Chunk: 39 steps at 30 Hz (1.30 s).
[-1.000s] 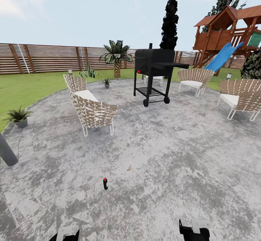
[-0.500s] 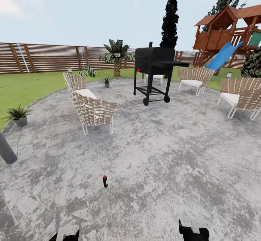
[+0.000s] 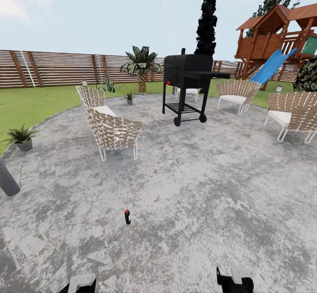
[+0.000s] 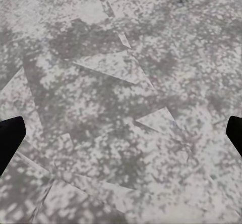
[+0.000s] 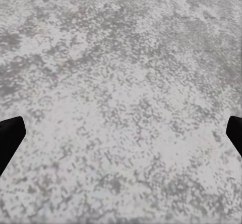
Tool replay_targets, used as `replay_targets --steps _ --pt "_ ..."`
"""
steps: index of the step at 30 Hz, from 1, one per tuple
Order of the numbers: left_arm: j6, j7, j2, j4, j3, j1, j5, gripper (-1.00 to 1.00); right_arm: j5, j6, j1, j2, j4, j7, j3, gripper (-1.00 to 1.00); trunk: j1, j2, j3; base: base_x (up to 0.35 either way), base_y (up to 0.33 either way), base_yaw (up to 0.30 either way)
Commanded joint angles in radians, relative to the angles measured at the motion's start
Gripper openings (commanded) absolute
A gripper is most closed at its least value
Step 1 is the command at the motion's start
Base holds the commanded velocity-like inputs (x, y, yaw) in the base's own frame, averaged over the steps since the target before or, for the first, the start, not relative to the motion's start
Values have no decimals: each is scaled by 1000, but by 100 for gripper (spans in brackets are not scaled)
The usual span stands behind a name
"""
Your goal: Pick up the pesticide atomizer in the garden and spray insectifuge to fully cover both potted plants in the garden.
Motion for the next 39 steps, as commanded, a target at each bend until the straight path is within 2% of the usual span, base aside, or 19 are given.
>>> replay_targets --steps 1,8,14,39 --pt "-3 0 0 1 2 0 0 100 1 -3 -1 0 1 -3 0 100 4 -8 -6 0 0 0" --pt "-3 -1 0 1 2 -1 0 100 1 -3 -1 0 1 -3 0 100 31 -57 -38 0 0 0" --pt "-3 -1 -1 1 1 -1 -4 100 1 -3 -1 0 1 -3 -1 100 31 -57 -48 0 0 0" --pt "-3 -3 0 1 1 -1 -1 100 2 -3 -1 -8 1 -3 1 100 31 -57 -49 323 -13 0"
